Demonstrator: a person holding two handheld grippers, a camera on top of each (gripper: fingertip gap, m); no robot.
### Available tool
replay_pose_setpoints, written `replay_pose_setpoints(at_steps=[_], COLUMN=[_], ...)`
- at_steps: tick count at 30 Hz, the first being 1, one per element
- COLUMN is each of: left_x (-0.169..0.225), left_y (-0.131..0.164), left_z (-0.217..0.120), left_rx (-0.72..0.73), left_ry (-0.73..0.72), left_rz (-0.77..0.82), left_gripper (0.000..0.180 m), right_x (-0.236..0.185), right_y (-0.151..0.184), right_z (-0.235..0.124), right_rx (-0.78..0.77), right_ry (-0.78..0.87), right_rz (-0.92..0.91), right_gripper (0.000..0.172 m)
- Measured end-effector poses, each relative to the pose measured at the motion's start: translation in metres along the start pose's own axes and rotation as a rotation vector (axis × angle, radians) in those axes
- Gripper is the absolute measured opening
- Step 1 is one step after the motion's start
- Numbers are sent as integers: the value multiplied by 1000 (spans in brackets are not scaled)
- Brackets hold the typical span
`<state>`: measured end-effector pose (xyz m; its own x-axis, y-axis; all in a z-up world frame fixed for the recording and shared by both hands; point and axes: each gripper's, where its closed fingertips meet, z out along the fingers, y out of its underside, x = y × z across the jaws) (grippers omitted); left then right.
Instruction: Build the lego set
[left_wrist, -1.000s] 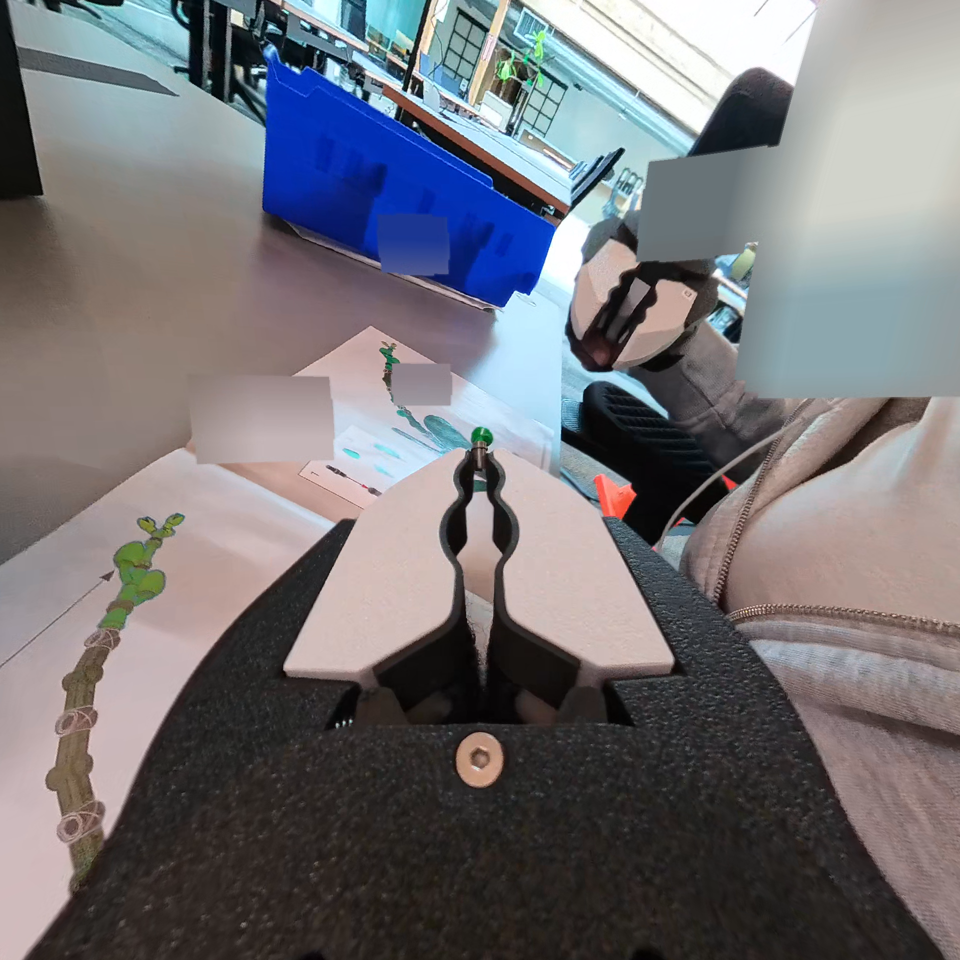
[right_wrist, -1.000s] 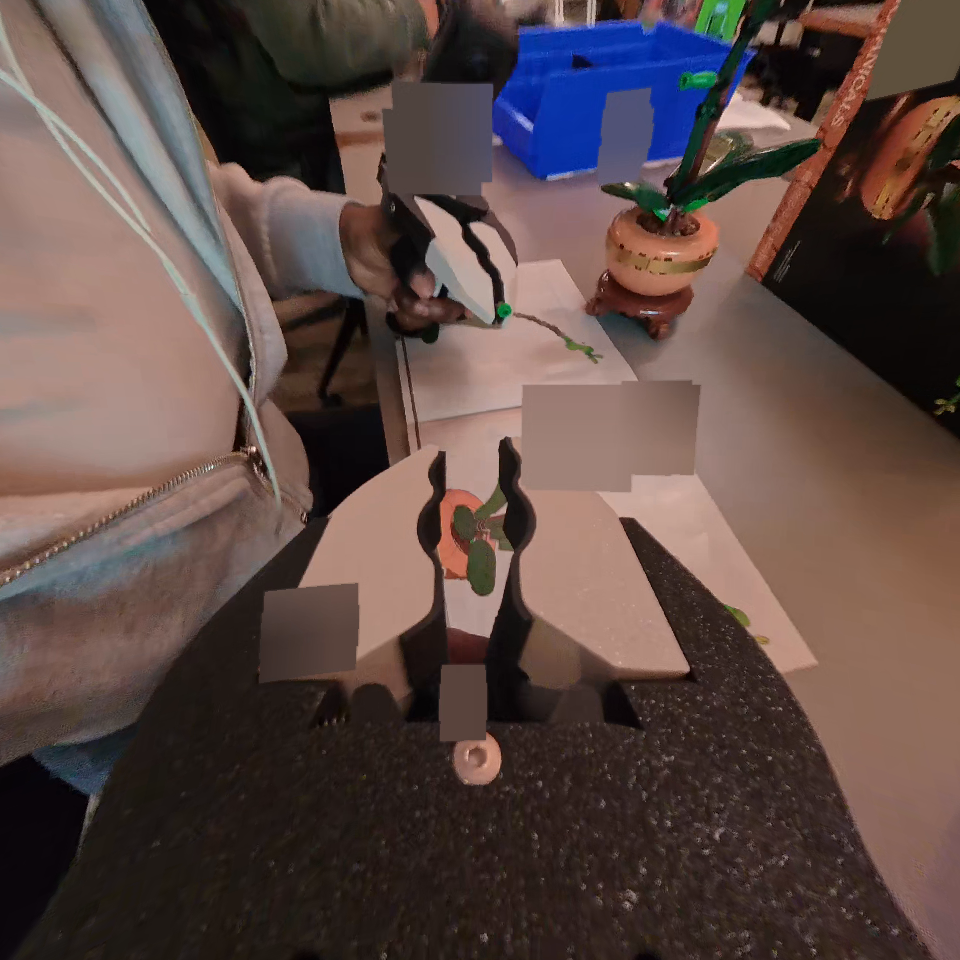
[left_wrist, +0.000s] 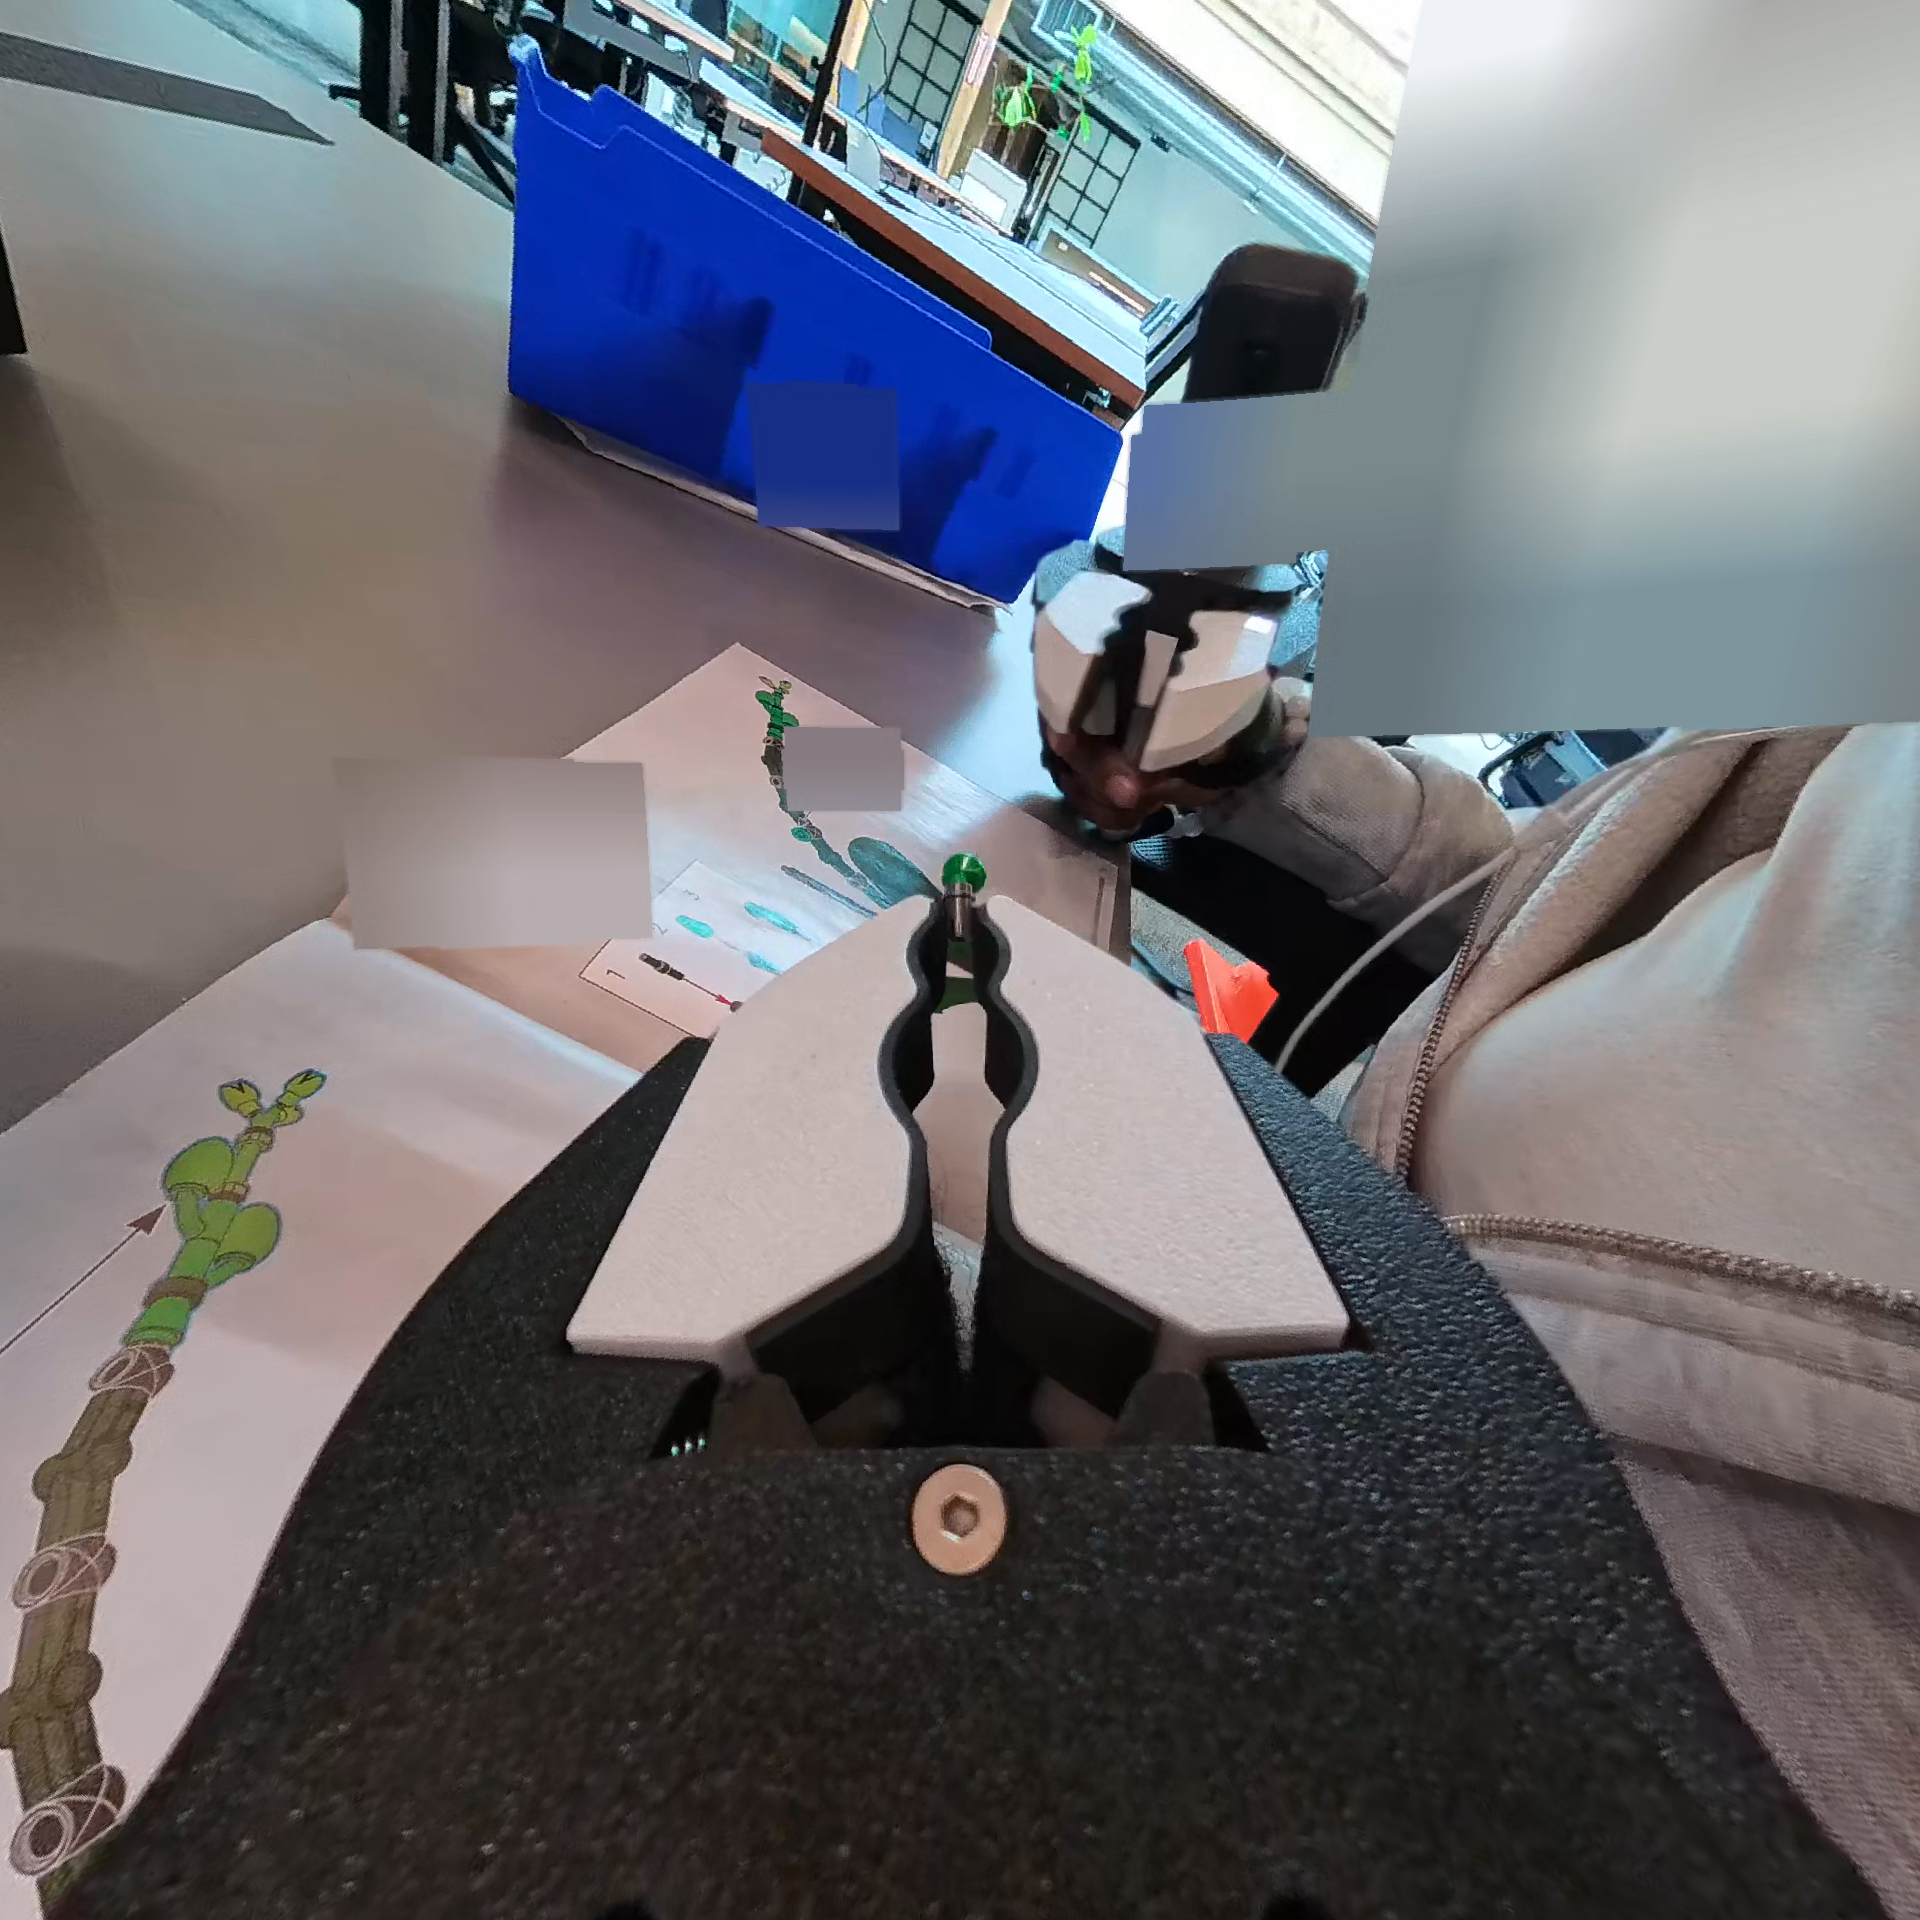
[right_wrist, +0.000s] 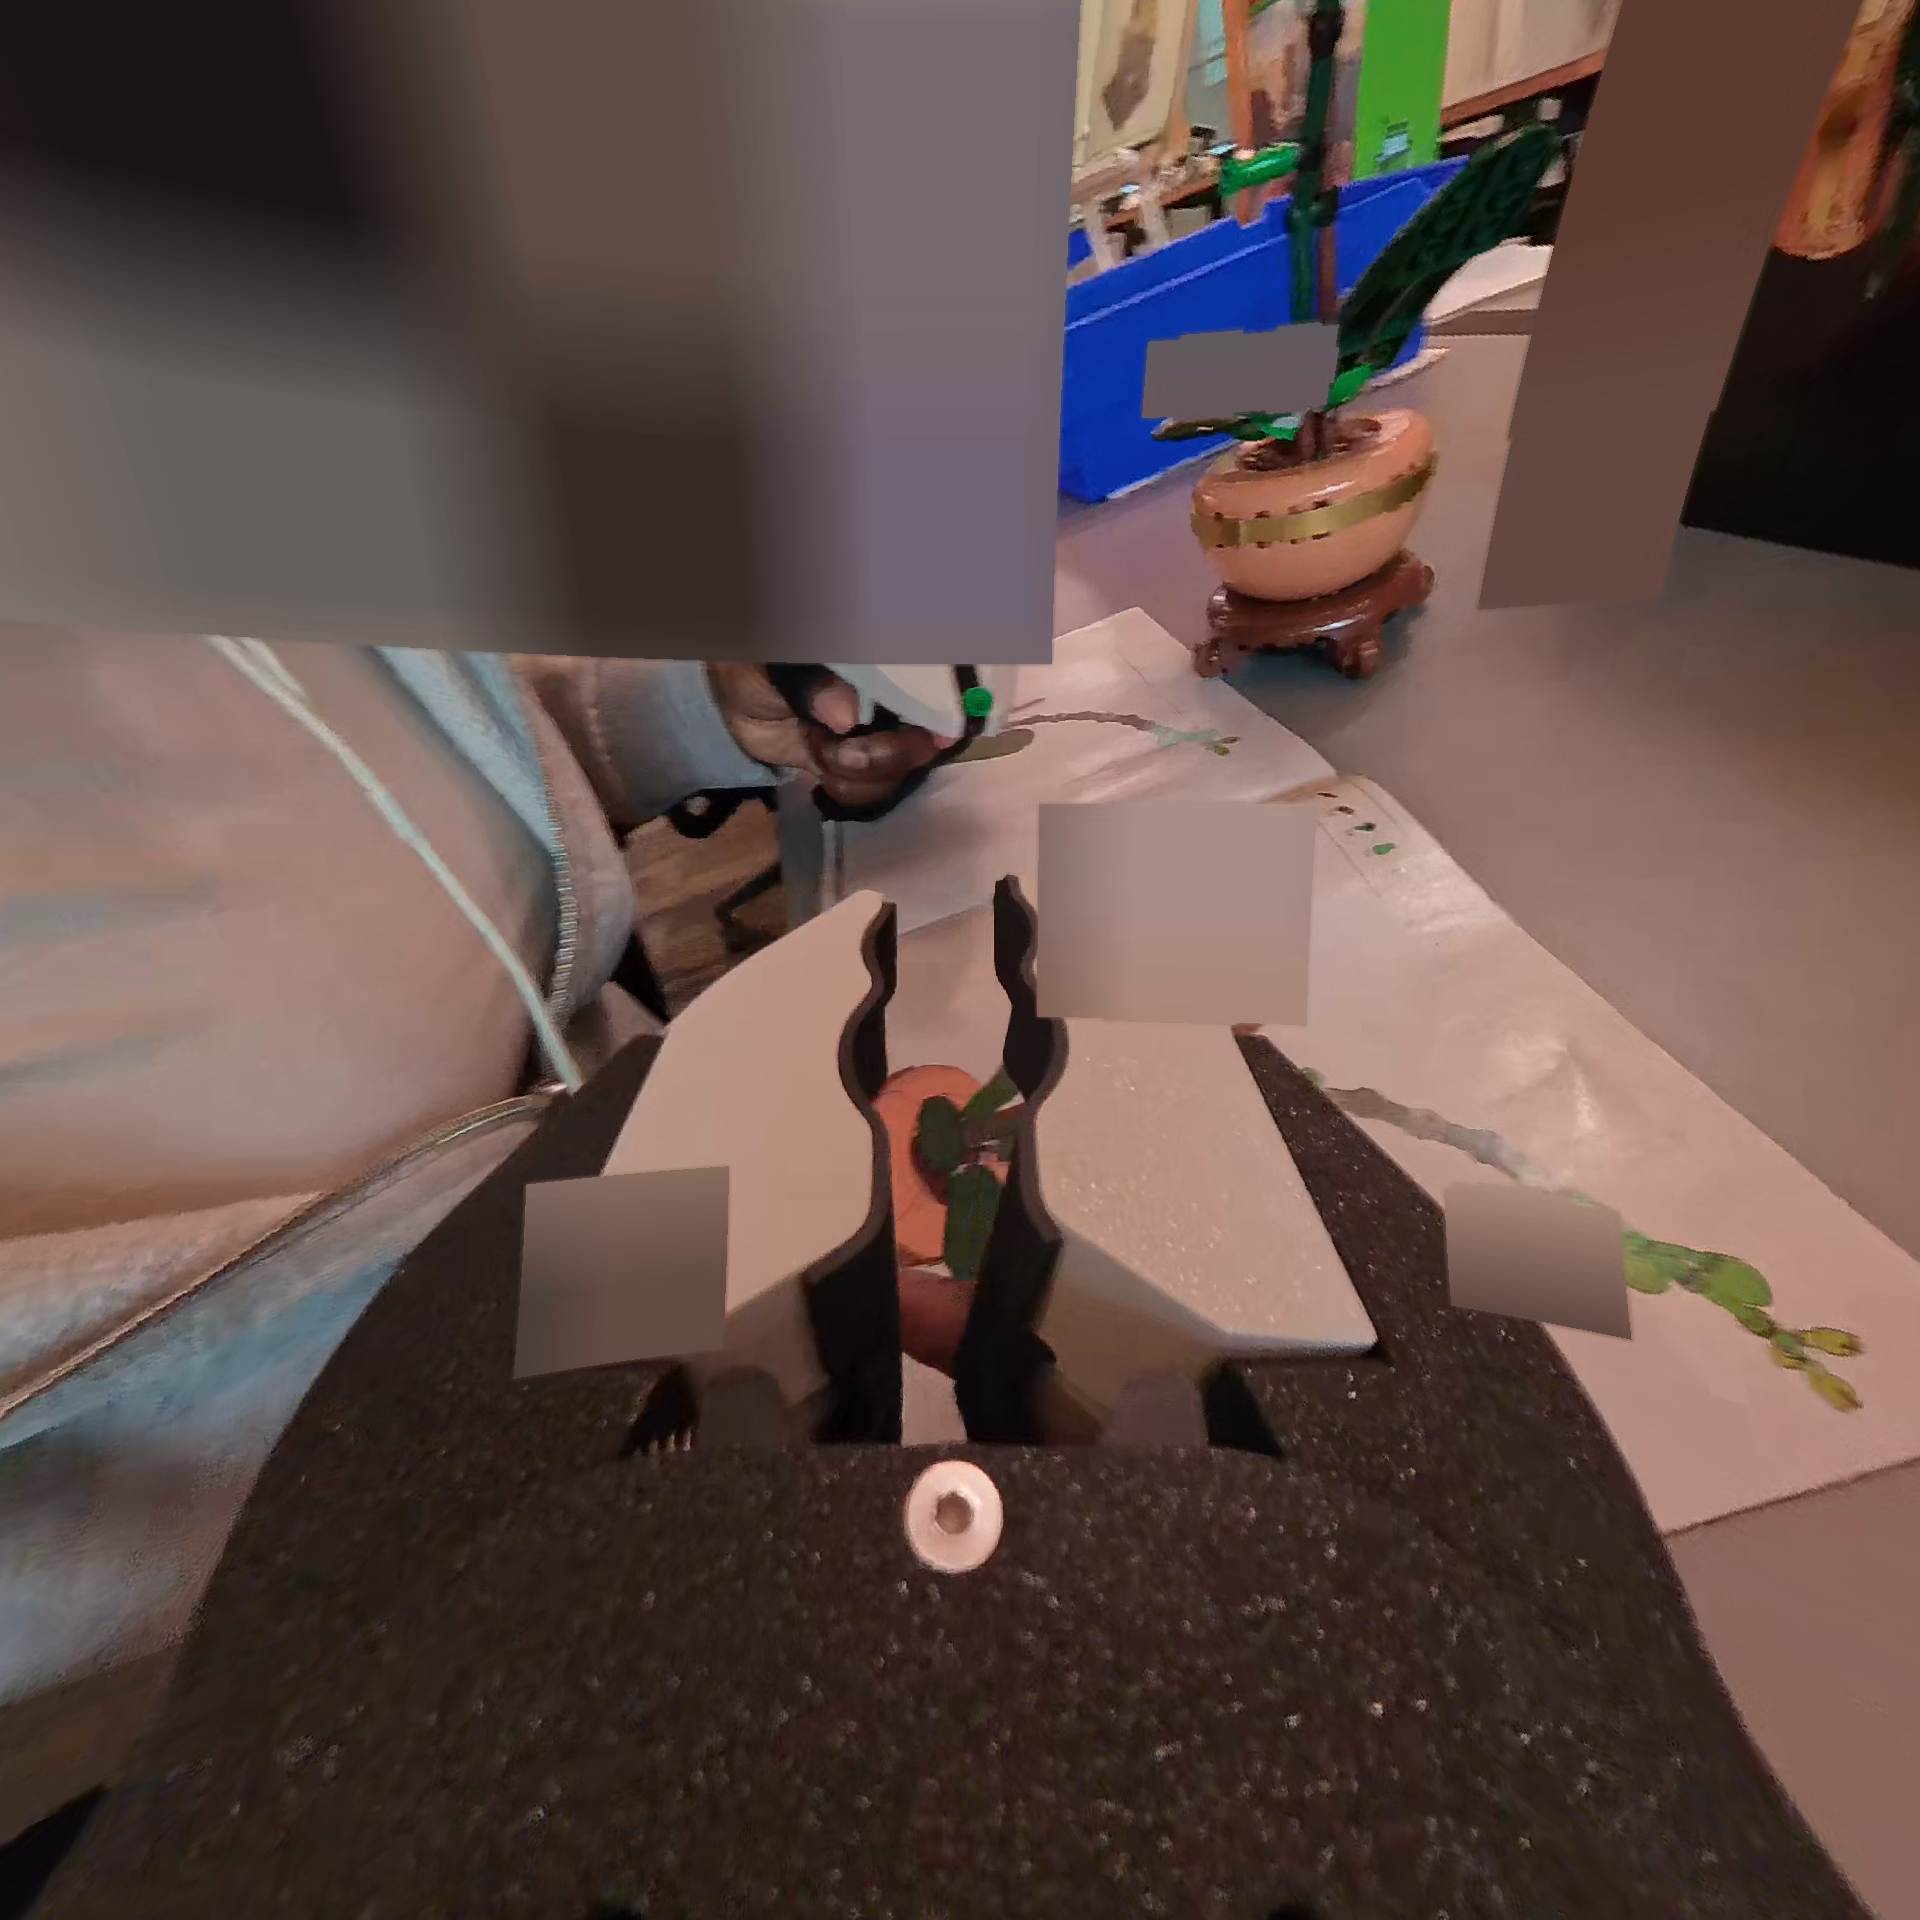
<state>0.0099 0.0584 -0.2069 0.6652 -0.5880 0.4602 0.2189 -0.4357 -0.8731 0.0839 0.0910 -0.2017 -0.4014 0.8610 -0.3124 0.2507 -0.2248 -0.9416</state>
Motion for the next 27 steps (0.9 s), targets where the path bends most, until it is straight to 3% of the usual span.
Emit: replay_pose_setpoints(at_steps=[1, 5, 10, 27], left_x=[1, 6, 16, 35], left_y=[1, 3, 6, 12], left_z=[0, 3, 3, 8], left_rx=[-5, -20, -40, -67], left_ry=[-1, 8, 14, 43], left_rz=[5, 64, 165, 312], left_gripper=[3, 3, 3, 3], right_x=[6, -1, -11, -25], right_y=[-1, -14, -14, -7], right_z=[5, 37, 71, 74], right_rx=[-13, -66, -94, -48], right_ry=[48, 44, -106, -127], right_rz=[-17, -65, 112, 225], right_gripper=[16, 15, 17, 6])
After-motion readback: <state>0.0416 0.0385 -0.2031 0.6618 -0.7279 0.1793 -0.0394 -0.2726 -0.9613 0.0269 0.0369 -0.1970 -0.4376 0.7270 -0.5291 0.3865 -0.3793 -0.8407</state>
